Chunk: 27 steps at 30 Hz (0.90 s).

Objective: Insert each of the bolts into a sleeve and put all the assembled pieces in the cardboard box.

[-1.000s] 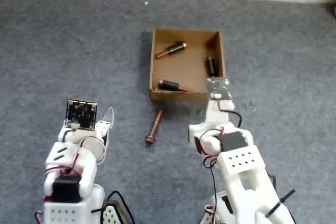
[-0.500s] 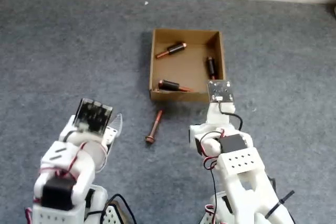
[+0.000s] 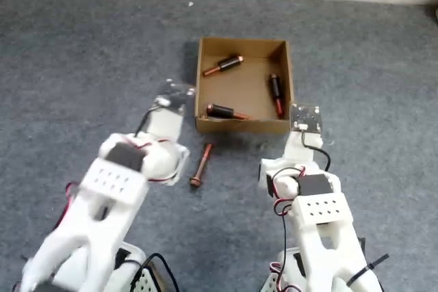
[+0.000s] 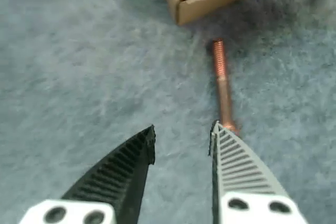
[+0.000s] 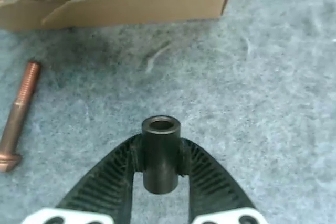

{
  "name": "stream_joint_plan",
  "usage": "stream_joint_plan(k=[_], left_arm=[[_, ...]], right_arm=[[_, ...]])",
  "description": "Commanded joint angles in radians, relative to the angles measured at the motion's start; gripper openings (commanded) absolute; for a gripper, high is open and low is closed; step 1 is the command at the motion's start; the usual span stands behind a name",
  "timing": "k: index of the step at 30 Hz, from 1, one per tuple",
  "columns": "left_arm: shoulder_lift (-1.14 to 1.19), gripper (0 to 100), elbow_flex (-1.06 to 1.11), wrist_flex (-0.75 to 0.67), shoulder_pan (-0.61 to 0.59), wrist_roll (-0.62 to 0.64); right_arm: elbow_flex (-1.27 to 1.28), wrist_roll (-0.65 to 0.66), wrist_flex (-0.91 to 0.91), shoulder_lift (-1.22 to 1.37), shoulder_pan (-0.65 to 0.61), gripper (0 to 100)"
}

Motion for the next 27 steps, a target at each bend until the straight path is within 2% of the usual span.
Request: stream_joint_plan(k=[1,9,16,19,22,27], left_arm=[[0.226,19,-0.076,-0.150,0.070,0.038],[0.544,19,-0.242,-0.196,0.124,0.083],[0.762,19,-0.358,-0.193,0.110,0.095],[0.791,13,-0.389,-0.192,0.104,0.095],[0.791,0,-0.395,-0.190,0.102,0.089],[0.791,1,-0.398,-0.143,0.102,0.094]], right_arm=[[-0.012,-0.012,-0.031,-0.028,0.039,0.5],[-0.012,-0.012,-0.031,-0.028,0.047,0.5],[-0.012,-0.008,-0.031,-0.028,0.047,0.5],[-0.012,-0.008,-0.031,-0.030,0.047,0.5],[-0.010,-0.008,-0.031,-0.030,0.047,0.5],[-0.010,-0.008,-0.031,-0.030,0.047,0.5]])
